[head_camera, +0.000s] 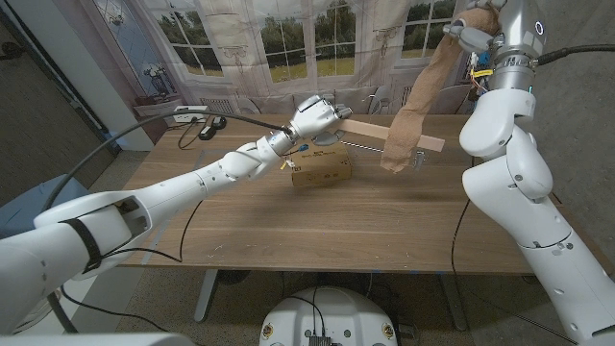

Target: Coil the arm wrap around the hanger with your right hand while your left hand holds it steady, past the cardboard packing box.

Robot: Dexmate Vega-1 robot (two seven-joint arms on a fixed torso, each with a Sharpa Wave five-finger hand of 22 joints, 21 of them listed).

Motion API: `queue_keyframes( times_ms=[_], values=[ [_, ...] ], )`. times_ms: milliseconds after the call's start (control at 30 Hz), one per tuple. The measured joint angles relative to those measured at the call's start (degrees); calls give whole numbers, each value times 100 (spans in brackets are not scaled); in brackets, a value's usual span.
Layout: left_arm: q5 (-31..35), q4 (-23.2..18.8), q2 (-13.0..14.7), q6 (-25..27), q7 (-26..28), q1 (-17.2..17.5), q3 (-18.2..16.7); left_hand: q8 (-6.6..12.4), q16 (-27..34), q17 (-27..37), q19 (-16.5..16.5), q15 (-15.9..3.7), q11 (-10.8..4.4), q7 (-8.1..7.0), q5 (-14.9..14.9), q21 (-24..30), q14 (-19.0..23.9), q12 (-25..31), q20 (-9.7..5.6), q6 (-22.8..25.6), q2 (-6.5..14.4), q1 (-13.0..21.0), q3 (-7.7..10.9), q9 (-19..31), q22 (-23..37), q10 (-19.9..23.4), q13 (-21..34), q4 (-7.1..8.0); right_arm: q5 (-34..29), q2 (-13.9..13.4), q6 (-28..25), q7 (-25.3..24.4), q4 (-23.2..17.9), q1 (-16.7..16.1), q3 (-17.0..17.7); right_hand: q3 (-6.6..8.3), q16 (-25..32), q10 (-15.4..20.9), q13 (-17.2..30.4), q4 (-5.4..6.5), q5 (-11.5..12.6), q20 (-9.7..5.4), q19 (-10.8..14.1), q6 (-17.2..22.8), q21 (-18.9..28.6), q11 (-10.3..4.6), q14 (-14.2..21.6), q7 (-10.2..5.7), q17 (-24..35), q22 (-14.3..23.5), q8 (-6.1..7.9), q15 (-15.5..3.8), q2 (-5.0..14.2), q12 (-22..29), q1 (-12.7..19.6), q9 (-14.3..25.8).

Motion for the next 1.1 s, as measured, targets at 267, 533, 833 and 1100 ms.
queue_keyframes(
  times_ms=[267,533,833,1100],
  values=[
    [-374,145,-55,-285,302,19,-102,33,-1,9,0,0,0,0,0,0,0,0,0,-1,1,-16,0,0,0,0,7,0,444,-175,-384,85,-121,-115,232,0,22,0,1,0,-9,30,-29,-21,55,0,0,21,0,-32,-1,0,1,-23,-1,0],
    [-860,235,-86,-676,448,68,-256,34,18,10,0,0,0,9,0,0,0,0,0,-13,0,-16,0,0,1,0,0,0,932,-277,-633,-92,-163,-285,491,0,22,0,-16,0,12,30,-29,-21,99,0,0,21,0,-59,-2,0,1,-45,-1,0],
    [-1260,320,-116,-1046,449,108,-401,61,34,10,0,0,0,14,0,0,0,0,0,-20,0,-16,0,-26,10,0,17,0,1558,-378,-878,-308,-155,-450,790,0,22,1,6,0,11,40,-40,-21,153,1,0,21,0,-85,-11,0,1,-61,-1,0],
    [-1583,360,-136,-1326,329,134,-485,78,34,16,0,0,0,13,0,0,0,0,0,-21,-7,-22,0,-25,1,0,17,0,1967,-461,-997,-377,-123,-623,1081,0,23,1,4,0,33,59,-59,-21,196,0,-1,21,0,-111,-12,1,1,-41,-1,0]
  ],
)
